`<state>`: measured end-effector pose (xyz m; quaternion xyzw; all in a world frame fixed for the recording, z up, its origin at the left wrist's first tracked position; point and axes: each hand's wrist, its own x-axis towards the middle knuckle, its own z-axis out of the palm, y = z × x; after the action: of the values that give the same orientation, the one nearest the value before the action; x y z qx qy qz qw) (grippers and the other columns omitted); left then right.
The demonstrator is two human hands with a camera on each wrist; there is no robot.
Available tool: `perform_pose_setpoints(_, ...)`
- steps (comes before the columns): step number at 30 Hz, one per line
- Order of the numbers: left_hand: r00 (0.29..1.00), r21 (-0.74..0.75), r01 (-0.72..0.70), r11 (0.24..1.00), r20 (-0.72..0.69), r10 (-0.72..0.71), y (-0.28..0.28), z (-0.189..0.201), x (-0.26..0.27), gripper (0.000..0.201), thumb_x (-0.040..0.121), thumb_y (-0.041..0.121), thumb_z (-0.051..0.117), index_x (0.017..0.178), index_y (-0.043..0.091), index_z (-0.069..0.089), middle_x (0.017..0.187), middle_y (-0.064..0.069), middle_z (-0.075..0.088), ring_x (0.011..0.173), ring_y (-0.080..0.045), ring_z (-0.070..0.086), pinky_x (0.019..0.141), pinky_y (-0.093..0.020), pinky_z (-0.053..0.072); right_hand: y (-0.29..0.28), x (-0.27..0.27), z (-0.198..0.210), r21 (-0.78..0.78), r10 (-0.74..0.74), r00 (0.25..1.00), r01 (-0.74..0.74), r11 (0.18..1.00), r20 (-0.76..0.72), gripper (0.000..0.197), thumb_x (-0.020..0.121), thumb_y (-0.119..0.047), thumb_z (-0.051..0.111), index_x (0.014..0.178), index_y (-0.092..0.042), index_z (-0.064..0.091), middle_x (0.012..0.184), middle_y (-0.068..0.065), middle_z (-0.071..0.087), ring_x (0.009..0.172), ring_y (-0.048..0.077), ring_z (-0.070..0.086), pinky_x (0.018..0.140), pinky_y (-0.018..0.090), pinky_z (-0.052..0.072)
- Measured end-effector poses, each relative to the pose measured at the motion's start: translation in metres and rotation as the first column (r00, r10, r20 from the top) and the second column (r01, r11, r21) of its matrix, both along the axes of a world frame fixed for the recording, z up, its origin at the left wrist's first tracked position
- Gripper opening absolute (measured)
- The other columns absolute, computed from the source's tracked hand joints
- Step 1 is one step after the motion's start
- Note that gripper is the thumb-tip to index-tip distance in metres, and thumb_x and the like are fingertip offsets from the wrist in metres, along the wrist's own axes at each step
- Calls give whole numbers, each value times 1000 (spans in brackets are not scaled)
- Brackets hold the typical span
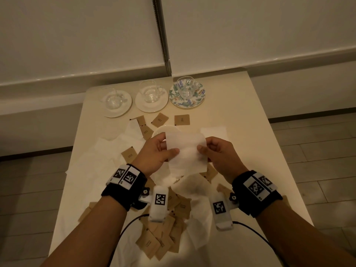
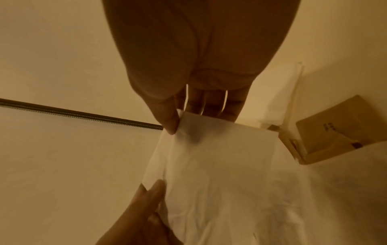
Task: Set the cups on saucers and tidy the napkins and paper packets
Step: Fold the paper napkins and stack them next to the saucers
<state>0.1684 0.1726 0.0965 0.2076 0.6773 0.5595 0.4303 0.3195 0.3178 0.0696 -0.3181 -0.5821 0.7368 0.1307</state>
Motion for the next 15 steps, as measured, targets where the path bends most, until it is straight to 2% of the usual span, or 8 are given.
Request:
perform_pose_setpoints(3, 992, 22, 2, 1000, -128, 0, 2, 5, -2, 40, 89, -8, 62, 119, 18, 64, 112, -12, 72, 94, -33, 68, 87, -50, 56, 2, 2, 4, -40, 4, 995, -8, 999, -95, 15, 94, -6, 60, 101, -14, 70, 94, 6, 74, 84, 20, 71, 69, 30, 56)
perform_pose_setpoints(5, 970, 93, 39, 995, -241, -16, 3, 14, -2, 36, 89, -10, 60, 109, 19, 69, 111, -13, 70, 100, -23, 67, 93, -45, 53, 3, 2, 9, -18, 38, 989, -41, 999, -145, 23, 93, 0, 57, 101, -16, 72, 99, 3, 74, 90, 19, 70, 74, 33, 57)
perform_pose_setpoints(7, 907, 129, 141, 982, -415, -75, 2, 24, -3, 36, 88, -12, 59, 101, 19, 73, 117, -5, 64, 111, -12, 61, 100, -36, 48, 5, 1, 16, 34, 68, 984, -64, 997, -165, 28, 89, 12, 54, 98, -7, 73, 100, 8, 72, 91, 22, 68, 77, 35, 57)
perform_pose_setpoints(8, 858, 121, 192, 974, -502, -106, 2, 29, -5, 33, 88, -12, 58, 95, 16, 75, 121, -2, 61, 112, -10, 59, 100, -34, 48, 7, 1, 20, 59, 75, 981, -65, 996, -178, 29, 86, 19, 52, 92, -1, 72, 99, 11, 70, 90, 22, 66, 76, 34, 56)
perform_pose_setpoints(10, 759, 96, 258, 961, -636, -140, 0, 37, -7, 37, 85, -19, 52, 83, 8, 77, 127, 1, 57, 101, -7, 60, 93, -34, 49, 10, -1, 28, 95, 73, 976, -54, 994, -204, 38, 80, 27, 46, 77, -2, 70, 97, 12, 64, 90, 21, 61, 74, 29, 50)
perform_pose_setpoints(12, 714, 100, 276, 956, -687, -135, -1, 45, -6, 55, 78, -26, 44, 79, 18, 77, 130, 3, 55, 91, -12, 59, 89, -30, 49, 13, -4, 36, 145, 74, 974, -43, 989, -216, 45, 80, 27, 43, 72, -8, 71, 97, 10, 62, 92, 21, 59, 75, 28, 47)
perform_pose_setpoints(13, 713, 104, 274, 956, -689, -129, -1, 47, -6, 60, 78, -27, 42, 79, 23, 77, 130, 3, 55, 92, -15, 59, 89, -29, 49, 14, -6, 39, 173, 73, 973, -35, 984, -219, 46, 82, 25, 43, 74, -10, 72, 96, 7, 63, 93, 19, 59, 76, 28, 48)
perform_pose_setpoints(15, 736, 132, 252, 959, -670, -101, 0, 49, -6, 56, 81, -21, 44, 86, 25, 75, 128, -2, 56, 104, -18, 59, 90, -28, 48, 15, -8, 43, 196, 68, 972, -24, 980, -223, 44, 85, 22, 42, 81, -10, 74, 93, 1, 66, 92, 15, 61, 78, 26, 50)
